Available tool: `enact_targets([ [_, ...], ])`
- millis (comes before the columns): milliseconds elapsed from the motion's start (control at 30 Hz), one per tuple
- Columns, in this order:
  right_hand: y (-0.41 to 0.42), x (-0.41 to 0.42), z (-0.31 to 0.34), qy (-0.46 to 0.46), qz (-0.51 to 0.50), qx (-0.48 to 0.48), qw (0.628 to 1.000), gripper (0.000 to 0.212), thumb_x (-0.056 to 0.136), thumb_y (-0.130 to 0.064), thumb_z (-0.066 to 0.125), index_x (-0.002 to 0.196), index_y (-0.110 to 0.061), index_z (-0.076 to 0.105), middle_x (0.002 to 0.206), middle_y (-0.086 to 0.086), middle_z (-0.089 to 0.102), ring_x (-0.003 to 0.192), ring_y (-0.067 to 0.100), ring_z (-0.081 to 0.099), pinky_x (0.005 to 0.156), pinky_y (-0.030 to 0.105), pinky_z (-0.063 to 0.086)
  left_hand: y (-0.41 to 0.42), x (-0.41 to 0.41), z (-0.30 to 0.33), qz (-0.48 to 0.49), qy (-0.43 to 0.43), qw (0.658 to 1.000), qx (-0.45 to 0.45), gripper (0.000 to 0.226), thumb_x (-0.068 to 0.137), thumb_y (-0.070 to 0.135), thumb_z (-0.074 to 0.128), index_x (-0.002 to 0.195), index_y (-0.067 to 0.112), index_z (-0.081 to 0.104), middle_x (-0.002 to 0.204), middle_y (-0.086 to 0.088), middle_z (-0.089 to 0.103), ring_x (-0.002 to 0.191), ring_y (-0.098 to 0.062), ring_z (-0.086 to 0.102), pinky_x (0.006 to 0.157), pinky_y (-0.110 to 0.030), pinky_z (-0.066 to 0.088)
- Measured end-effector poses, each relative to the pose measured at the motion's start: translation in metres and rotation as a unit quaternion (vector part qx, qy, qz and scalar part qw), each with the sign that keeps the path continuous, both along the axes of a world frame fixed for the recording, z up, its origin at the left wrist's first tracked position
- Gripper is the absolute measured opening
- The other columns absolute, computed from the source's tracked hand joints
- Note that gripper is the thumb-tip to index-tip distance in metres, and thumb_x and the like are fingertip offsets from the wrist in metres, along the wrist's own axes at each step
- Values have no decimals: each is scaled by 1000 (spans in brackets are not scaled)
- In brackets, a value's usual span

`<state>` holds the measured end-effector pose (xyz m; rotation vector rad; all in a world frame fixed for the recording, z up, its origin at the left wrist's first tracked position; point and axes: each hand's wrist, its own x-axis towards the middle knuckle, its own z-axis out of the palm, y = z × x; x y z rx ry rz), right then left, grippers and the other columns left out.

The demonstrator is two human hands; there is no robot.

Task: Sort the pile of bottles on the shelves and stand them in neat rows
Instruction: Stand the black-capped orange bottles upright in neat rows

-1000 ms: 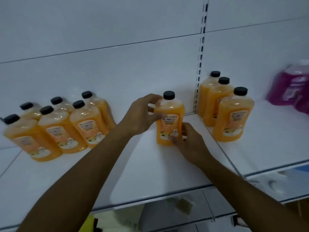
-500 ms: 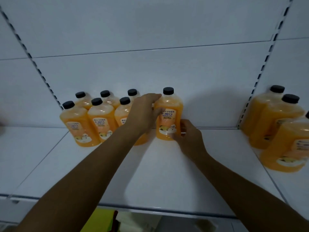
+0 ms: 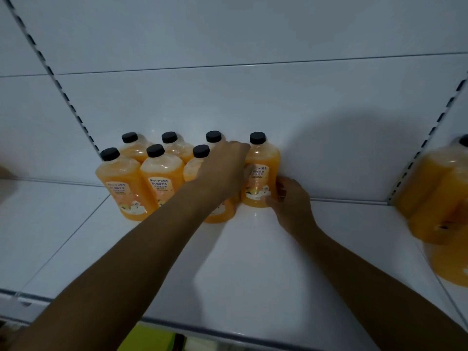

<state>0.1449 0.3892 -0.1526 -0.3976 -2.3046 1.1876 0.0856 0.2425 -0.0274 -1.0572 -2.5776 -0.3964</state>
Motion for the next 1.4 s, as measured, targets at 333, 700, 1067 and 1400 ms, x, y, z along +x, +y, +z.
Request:
enact_targets([
  [333, 1, -1, 2, -63, -8, 42, 997, 39, 80, -29, 71, 116, -22, 59, 108, -2, 64, 96, 17, 63, 85, 40, 55, -1, 5, 3, -3, 7, 999, -45, 25, 93, 30, 57, 106, 9, 58, 103, -9, 61, 90, -22, 56, 77, -33, 48],
  [700, 15, 73, 13, -130, -68, 155, 977, 64, 90, -56, 51, 144, -25, 38, 147, -2, 42, 133, 19, 41, 107, 40, 38, 41, 58, -13, -135, -10, 989, 63, 34, 90, 49, 55, 111, 22, 56, 102, 8, 61, 88, -11, 58, 73, -31, 51],
  [1067, 65, 219, 20, -67, -258, 131, 955, 22, 91, -45, 57, 85, -25, 57, 74, -11, 58, 68, 7, 56, 61, 22, 44, 153, 149, -21, -321, -97, 938, 94, 48, 87, 48, 61, 125, 20, 54, 114, 4, 63, 92, -12, 61, 82, -35, 53],
  [1400, 138, 288, 15, -89, -368, 3, 926, 58, 71, -43, 81, 109, -14, 48, 105, 2, 52, 94, 17, 52, 73, 27, 44, 209, 190, -27, -340, -182, 915, 116, 59, 82, 48, 69, 132, 24, 48, 116, 1, 60, 99, -19, 60, 86, -44, 53],
])
